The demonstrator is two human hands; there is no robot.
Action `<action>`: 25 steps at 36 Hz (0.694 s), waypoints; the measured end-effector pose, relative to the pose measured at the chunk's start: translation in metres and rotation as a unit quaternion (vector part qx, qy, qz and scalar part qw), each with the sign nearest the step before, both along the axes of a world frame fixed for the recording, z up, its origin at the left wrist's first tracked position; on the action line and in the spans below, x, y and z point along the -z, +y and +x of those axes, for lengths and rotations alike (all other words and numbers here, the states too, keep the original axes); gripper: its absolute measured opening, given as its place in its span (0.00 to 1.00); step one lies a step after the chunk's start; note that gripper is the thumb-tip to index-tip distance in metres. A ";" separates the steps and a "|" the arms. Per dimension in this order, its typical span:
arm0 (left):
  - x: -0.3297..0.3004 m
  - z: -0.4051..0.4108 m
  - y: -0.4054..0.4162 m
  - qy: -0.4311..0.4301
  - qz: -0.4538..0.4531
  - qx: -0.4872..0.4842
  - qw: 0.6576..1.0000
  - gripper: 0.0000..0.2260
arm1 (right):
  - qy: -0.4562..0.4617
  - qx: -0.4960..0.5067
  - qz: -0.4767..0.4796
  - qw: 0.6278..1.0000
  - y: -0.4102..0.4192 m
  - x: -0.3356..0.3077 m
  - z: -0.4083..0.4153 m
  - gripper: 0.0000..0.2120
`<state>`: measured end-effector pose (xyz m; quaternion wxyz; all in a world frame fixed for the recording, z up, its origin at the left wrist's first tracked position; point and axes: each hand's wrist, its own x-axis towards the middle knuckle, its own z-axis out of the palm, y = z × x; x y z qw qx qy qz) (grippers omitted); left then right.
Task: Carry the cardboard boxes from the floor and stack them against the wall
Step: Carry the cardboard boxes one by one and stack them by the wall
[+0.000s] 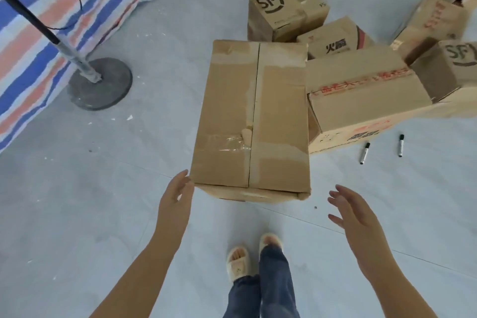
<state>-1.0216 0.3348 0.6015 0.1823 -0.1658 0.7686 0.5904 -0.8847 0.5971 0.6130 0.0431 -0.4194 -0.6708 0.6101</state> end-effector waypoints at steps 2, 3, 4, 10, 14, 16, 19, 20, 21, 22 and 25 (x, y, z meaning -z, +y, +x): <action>0.037 -0.022 0.009 -0.024 -0.025 -0.017 0.999 0.17 | -0.023 -0.002 0.016 1.000 0.005 0.040 -0.022 0.14; 0.055 -0.031 0.013 -0.042 -0.032 -0.024 0.998 0.20 | -0.036 -0.006 0.022 0.999 0.008 0.060 -0.031 0.16; 0.072 -0.039 0.016 -0.057 -0.035 -0.028 0.997 0.23 | -0.051 -0.009 0.021 0.998 0.010 0.078 -0.041 0.19; 0.143 -0.058 0.020 -0.034 -0.050 -0.051 0.997 0.22 | -0.092 -0.023 -0.067 0.993 0.010 0.153 -0.078 0.15; 0.155 -0.061 0.011 -0.075 0.052 -0.074 0.993 0.17 | -0.058 0.002 -0.136 0.989 0.014 0.171 -0.073 0.31; 0.159 -0.064 0.008 -0.121 0.092 -0.065 0.986 0.19 | -0.056 -0.001 -0.150 0.987 0.019 0.176 -0.070 0.45; 0.157 -0.071 0.010 -0.148 0.112 -0.075 0.980 0.20 | -0.045 0.008 -0.187 0.981 0.021 0.175 -0.075 0.46; 0.154 -0.074 0.012 -0.146 0.116 -0.079 0.979 0.20 | -0.041 0.012 -0.187 0.981 0.022 0.171 -0.079 0.44; 0.149 -0.078 0.013 -0.142 0.116 -0.082 0.980 0.20 | -0.034 0.017 -0.188 0.981 0.024 0.166 -0.084 0.39; 0.144 -0.082 0.015 -0.136 0.116 -0.085 0.980 0.19 | -0.026 0.022 -0.192 0.981 0.027 0.158 -0.090 0.31; 0.123 -0.095 0.020 -0.121 0.124 -0.092 0.981 0.15 | -0.014 0.023 -0.190 0.981 0.039 0.131 -0.109 0.11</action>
